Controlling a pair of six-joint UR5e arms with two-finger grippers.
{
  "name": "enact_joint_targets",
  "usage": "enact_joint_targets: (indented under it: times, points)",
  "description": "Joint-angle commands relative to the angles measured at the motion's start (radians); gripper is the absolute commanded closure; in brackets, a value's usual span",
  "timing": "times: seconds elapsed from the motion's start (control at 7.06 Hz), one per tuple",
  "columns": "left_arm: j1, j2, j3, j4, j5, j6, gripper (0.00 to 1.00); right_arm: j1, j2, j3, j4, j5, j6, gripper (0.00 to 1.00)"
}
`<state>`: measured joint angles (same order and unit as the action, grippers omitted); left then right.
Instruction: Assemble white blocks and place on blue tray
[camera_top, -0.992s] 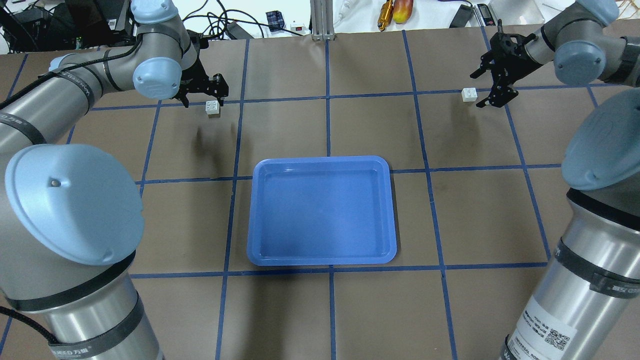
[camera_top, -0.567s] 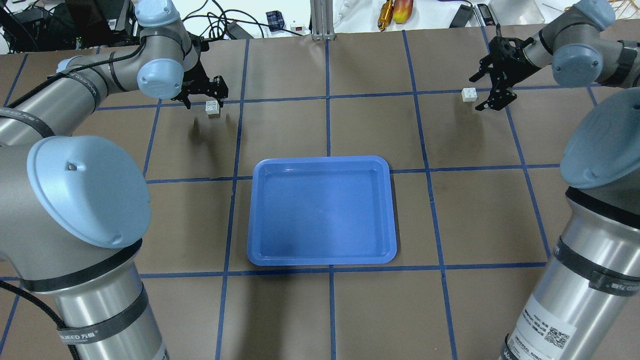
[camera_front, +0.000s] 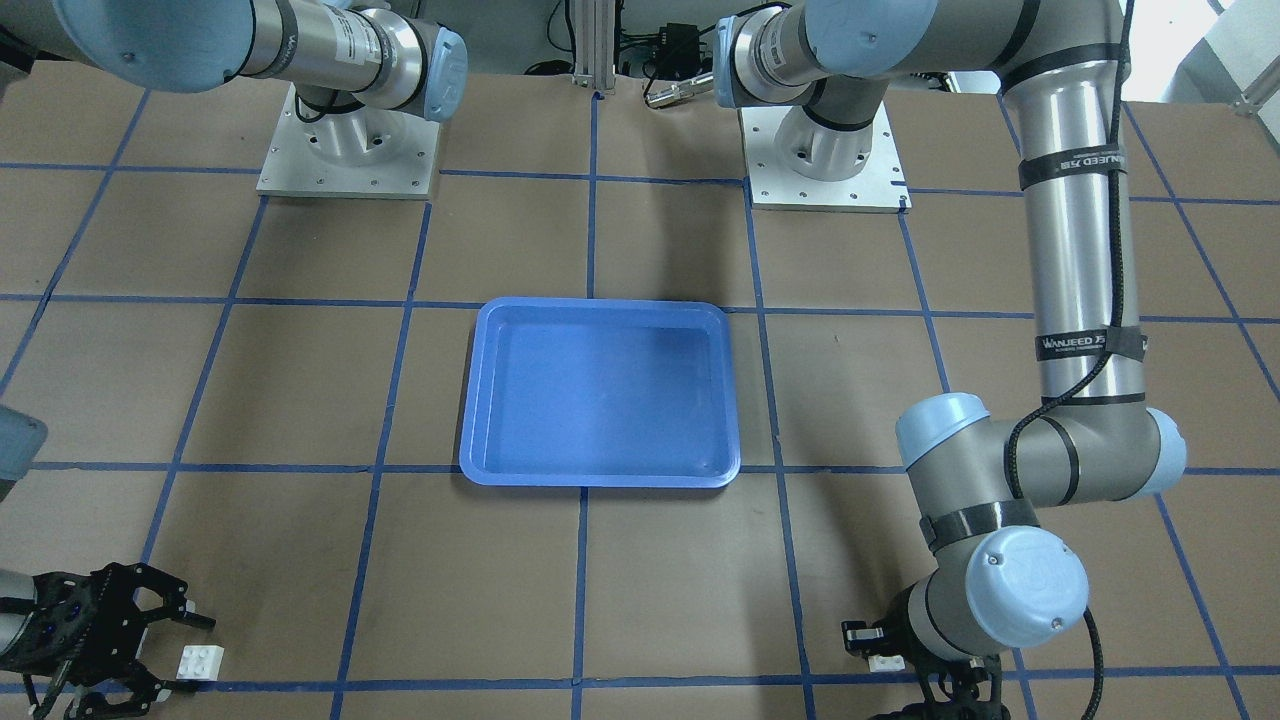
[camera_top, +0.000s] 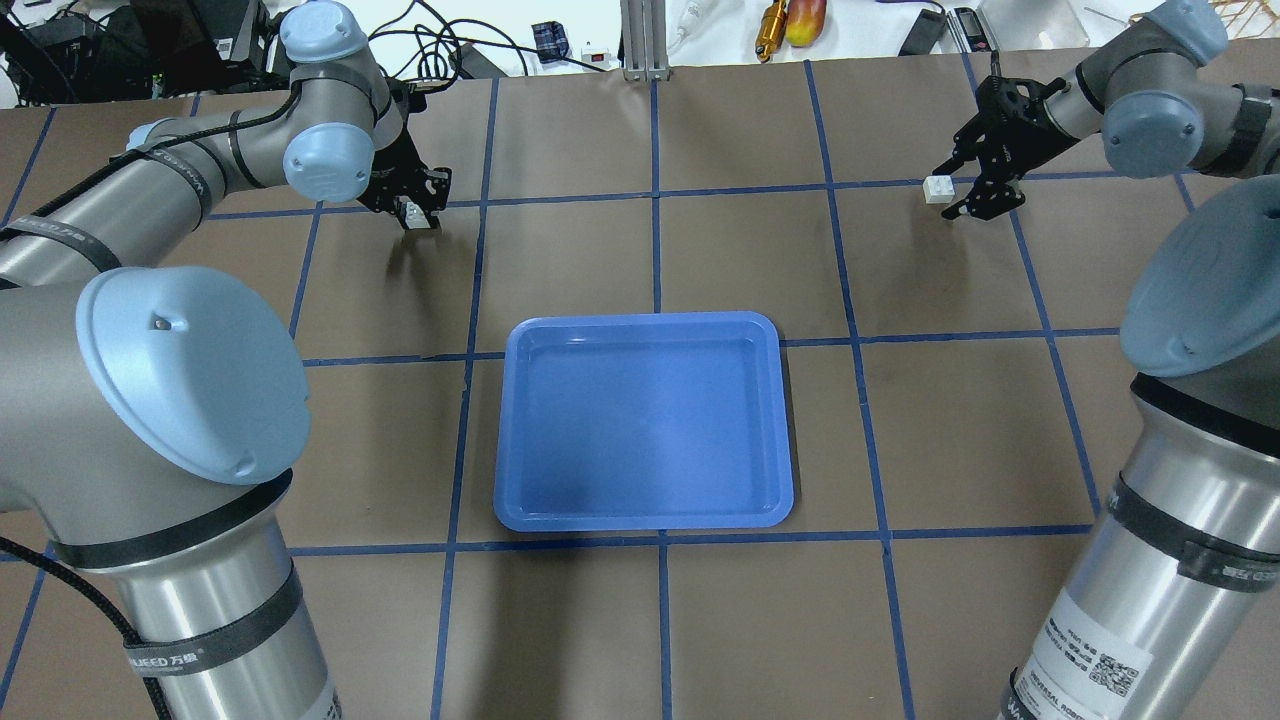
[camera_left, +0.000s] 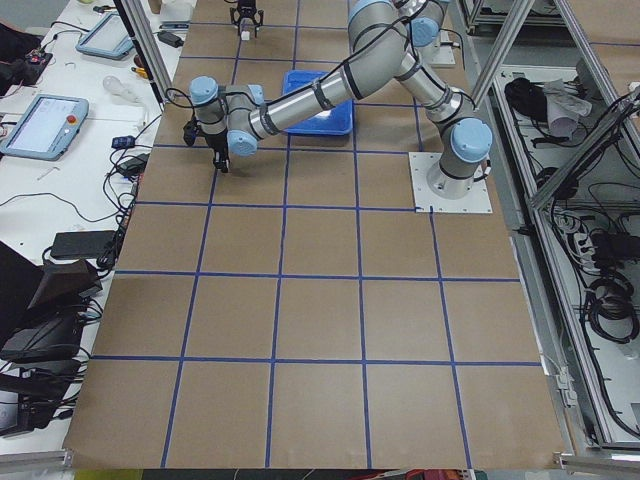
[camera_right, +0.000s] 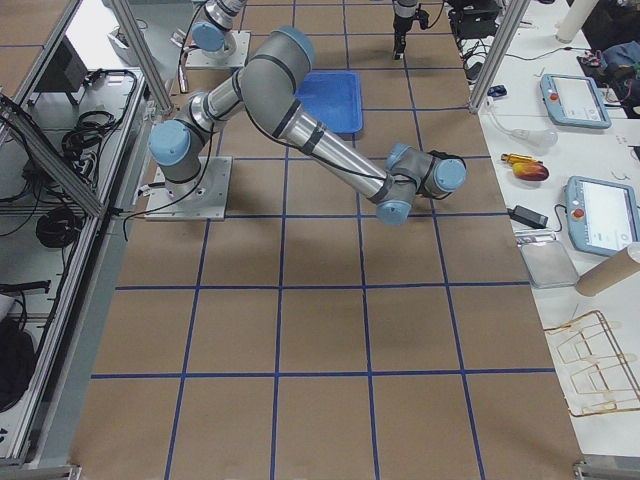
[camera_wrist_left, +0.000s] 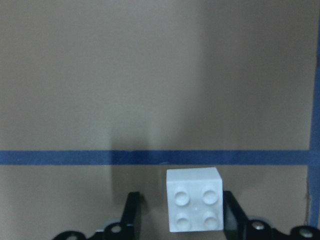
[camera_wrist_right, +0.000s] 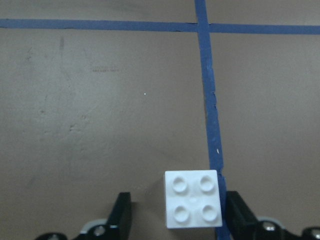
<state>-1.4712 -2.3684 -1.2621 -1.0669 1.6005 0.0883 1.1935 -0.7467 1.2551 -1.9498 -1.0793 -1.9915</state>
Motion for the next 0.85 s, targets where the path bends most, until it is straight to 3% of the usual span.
enact_joint_targets:
  times: [0.0, 0.42, 0.71]
  points:
    - [0.0, 0.015, -0.008, -0.005, -0.019, -0.004, 0.73, 0.0, -0.005, -0.002, 0.008, -0.002, 0.006, 0.84]
    - [-0.094, 0.194, -0.136, -0.093, -0.06, -0.034, 0.74, 0.067, -0.12, 0.001, 0.157, 0.002, 0.016, 0.85]
    - [-0.181, 0.355, -0.36, -0.079, -0.066, -0.171, 0.74, 0.142, -0.192, 0.044, 0.227, 0.004, 0.026, 0.85]
